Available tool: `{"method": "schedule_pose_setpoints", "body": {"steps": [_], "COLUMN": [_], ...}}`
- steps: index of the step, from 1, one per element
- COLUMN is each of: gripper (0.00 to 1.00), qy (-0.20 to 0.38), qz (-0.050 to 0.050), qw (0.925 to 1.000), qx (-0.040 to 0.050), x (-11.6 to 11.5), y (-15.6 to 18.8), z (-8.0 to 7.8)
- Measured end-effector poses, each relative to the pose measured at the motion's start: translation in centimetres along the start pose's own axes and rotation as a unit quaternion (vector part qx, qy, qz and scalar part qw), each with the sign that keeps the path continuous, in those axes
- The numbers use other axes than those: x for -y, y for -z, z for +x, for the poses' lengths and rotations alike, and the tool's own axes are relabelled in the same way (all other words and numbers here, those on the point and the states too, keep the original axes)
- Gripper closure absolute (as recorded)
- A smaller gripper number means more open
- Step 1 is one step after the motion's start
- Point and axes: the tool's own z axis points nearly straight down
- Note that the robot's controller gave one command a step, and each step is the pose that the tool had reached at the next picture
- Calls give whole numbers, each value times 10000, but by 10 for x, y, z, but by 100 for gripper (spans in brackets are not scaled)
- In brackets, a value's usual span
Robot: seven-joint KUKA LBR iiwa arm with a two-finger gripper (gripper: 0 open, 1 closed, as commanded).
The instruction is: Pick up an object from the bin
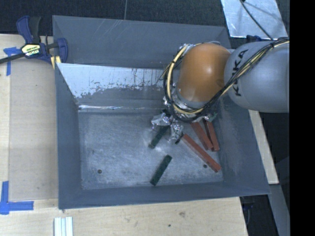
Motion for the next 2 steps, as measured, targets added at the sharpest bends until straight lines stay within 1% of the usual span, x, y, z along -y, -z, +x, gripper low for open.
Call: {"method": "schedule_pose_setpoints", "body": {"steps": [1,2], "gripper": [100,100], "qy": [-110,1446], "qz": [6,25], "qw": [9999,9895], "qx": [10,16], "x": [-3,5], "y": [122,178], "z": [-9,3]}}
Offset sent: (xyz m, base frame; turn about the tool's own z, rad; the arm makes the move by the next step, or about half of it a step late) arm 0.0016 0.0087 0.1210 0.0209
